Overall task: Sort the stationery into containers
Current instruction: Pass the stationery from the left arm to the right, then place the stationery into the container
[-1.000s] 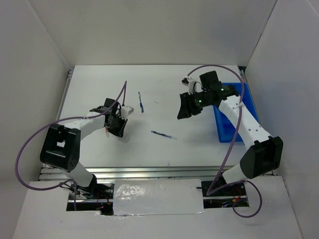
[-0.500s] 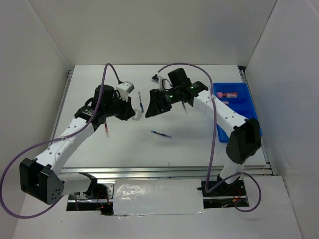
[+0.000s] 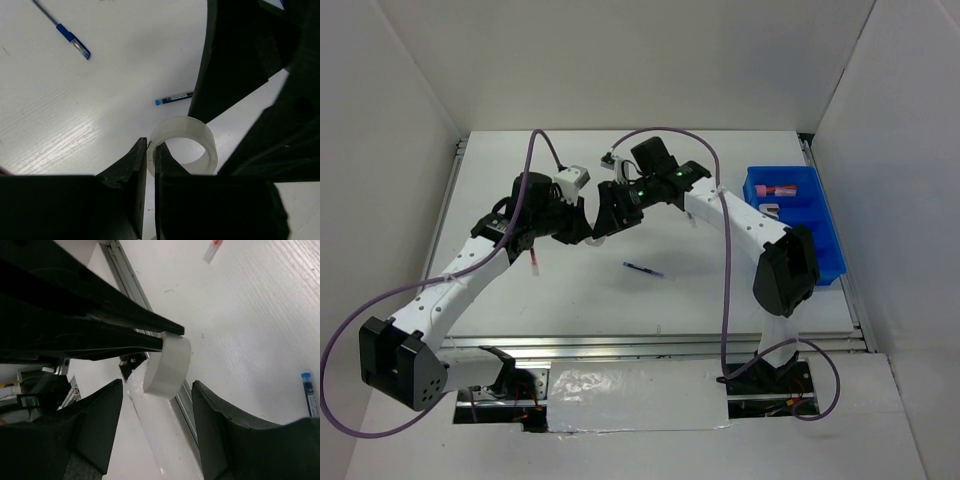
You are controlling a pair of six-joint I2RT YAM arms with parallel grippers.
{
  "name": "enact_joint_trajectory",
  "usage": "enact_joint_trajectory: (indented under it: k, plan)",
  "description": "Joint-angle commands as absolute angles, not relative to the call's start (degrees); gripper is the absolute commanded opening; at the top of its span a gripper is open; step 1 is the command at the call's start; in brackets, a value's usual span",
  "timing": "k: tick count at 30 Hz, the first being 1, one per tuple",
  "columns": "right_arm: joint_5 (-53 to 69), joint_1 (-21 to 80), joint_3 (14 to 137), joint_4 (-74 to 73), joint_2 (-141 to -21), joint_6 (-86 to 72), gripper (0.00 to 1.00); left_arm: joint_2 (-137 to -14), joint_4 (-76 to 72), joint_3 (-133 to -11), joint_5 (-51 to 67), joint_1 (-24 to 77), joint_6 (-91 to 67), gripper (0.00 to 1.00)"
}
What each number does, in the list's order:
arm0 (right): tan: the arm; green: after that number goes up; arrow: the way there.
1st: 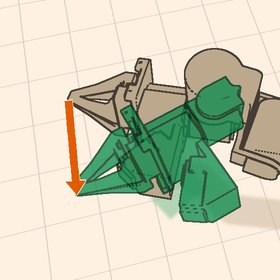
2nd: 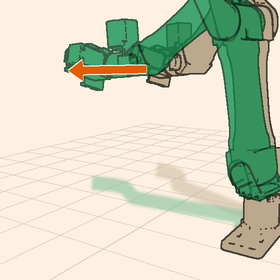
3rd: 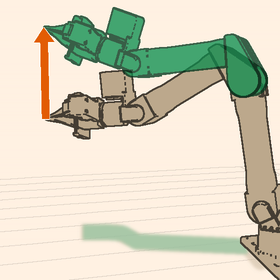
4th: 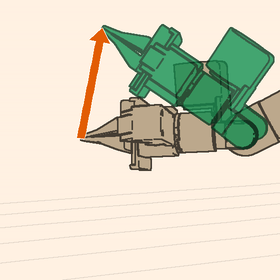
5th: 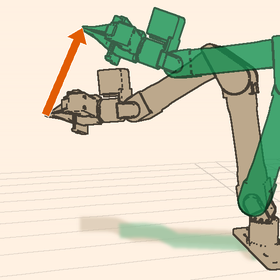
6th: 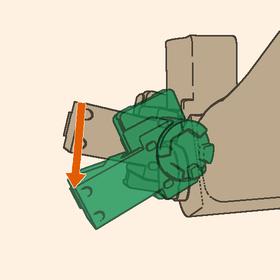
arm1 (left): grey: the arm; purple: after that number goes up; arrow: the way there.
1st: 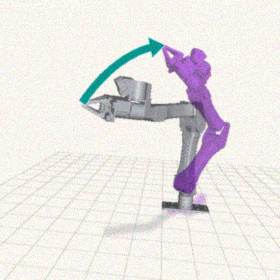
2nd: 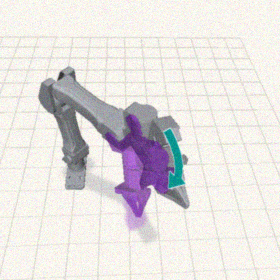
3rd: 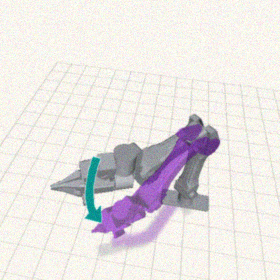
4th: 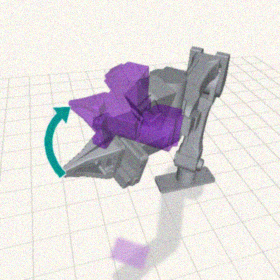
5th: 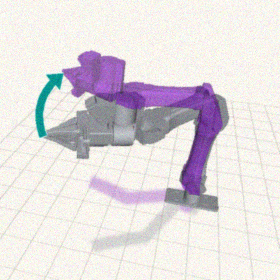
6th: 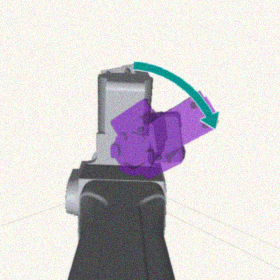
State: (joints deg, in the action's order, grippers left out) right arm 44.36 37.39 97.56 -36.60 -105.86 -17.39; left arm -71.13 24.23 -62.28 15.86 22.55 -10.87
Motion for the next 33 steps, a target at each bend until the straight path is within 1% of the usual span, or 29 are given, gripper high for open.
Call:
enact_joint_trajectory:
  k: [1, 4, 6, 7, 8, 9, 10, 11, 12, 14, 16, 19, 20, 23, 24, 26, 27, 30, 33]
  plan:
    - [43.3, 38.1, 100.0, -35.4, -106.9, -17.5, 0.64, -69.4, 23.2, -65.0, 16.6, 22.8, -12.3, 0.16]
    - [42.9, 38.1, 100.5, -35.9, -107.9, -17.3, 0.61, -69.1, 22.9, -65.0, 17.2, 22.9, -12.6, 0.17]
    - [42.5, 38.1, 100.6, -35.9, -107.9, -16.9, 0.50, -68.9, 22.9, -65.1, 17.1, 22.8, -12.5, 0.17]
    - [42.3, 38.0, 100.5, -35.9, -107.9, -16.8, 0.39, -68.6, 23.1, -65.0, 16.9, 22.8, -12.4, 0.18]
    - [42.3, 37.7, 100.3, -35.8, -107.7, -16.6, 0.33, -68.5, 23.1, -65.0, 17.0, 22.8, -12.3, 0.23]
    - [42.5, 37.5, 100.2, -35.9, -107.5, -16.3, 0.27, -68.2, 23.0, -64.8, 17.3, 22.8, -12.3, 0.32]
    - [42.5, 37.2, 99.9, -36.1, -107.3, -15.6, 0.19, -67.6, 22.8, -64.2, 17.6, 22.8, -12.3, 0.42]
    - [42.5, 36.5, 99.6, -36.1, -106.9, -15.4, 0.16, -67.3, 22.5, -63.9, 17.7, 22.8, -12.3, 0.60]
    - [42.7, 36.0, 99.2, -36.4, -106.1, -15.0, 0.14, -66.9, 22.4, -63.5, 17.6, 22.8, -12.3, 0.70]
    - [42.6, 34.8, 98.4, -37.3, -105.0, -13.3, 0.11, -65.8, 22.1, -62.9, 16.9, 22.7, -12.0, 0.99]
    - [41.6, 31.7, 98.4, -41.5, -103.4, -9.1, 0.08, -64.9, 22.6, -63.1, 15.2, 22.0, -10.9, 0.99]
    - [35.3, 25.8, 97.6, -49.5, -99.3, -0.7, 0.06, -63.2, 23.2, -62.9, 14.4, 20.1, -9.0, 0.99]
    - [30.1, 22.3, 97.1, -53.1, -96.7, 3.0, 0.06, -62.8, 23.2, -62.8, 14.5, 19.1, -8.5, 0.99]
    - [19.7, 17.4, 95.6, -58.8, -92.3, 12.9, 0.06, -62.5, 23.6, -62.0, 14.3, 18.5, -6.2, 0.99]
    - [11.3, 14.4, 95.3, -62.3, -91.4, 14.9, 0.06, -62.7, 23.6, -61.8, 14.3, 18.3, -5.5, 0.99]
    - [4.5, 10.8, 94.7, -66.3, -89.8, 19.9, 0.06, -63.6, 23.5, -61.2, 14.3, 18.2, -5.1, 0.99]
    - [0.3, 7.0, 94.4, -67.3, -89.5, 22.5, 0.06, -64.7, 23.2, -61.0, 14.4, 18.2, -5.0, 0.99]
    - [-6.0, 0.6, 94.7, -69.3, -89.9, 25.8, 0.07, -67.2, 22.7, -61.6, 15.3, 18.3, -5.0, 0.99]
    - [-7.6, -3.9, 96.6, -71.4, -93.0, 27.5, 0.07, -69.5, 22.3, -62.7, 15.6, 18.3, -4.7, 0.99]
